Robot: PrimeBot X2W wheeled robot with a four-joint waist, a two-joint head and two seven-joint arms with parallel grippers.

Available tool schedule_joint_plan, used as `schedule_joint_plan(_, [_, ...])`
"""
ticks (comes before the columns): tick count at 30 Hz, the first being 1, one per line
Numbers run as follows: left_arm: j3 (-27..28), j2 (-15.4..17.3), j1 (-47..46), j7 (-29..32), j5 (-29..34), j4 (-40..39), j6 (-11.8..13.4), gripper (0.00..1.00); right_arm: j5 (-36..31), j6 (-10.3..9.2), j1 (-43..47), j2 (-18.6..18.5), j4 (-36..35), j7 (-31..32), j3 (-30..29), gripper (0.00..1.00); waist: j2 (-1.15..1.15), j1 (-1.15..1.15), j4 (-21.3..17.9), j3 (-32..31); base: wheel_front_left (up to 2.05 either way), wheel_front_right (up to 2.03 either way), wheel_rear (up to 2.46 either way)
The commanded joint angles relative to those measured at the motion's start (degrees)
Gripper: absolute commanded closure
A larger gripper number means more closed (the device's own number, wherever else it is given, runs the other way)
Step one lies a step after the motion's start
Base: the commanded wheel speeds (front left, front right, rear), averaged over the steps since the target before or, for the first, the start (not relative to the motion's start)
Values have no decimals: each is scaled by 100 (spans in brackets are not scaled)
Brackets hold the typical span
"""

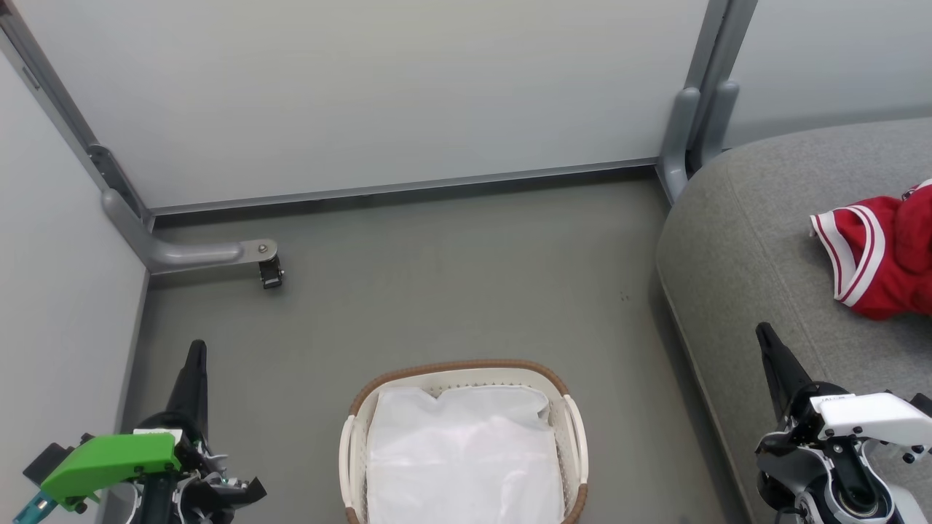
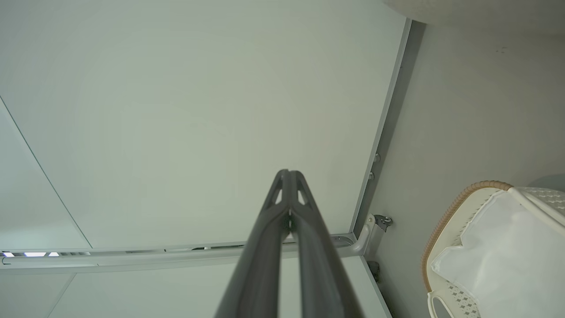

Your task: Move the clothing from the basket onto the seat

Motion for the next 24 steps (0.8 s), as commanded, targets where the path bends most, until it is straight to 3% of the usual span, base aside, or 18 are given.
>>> schedule_joint_plan(1, [22, 37, -98, 28, -56, -27, -28, 100, 61, -2, 63, -17, -31, 22, -16, 100, 0, 0, -1, -4, 0, 0, 0])
schedule_joint_plan(24, [20, 37, -79, 25, -53, -24, -27, 100, 57, -2, 63, -17, -26, 20, -14, 100, 0, 0, -1, -4, 0, 0, 0])
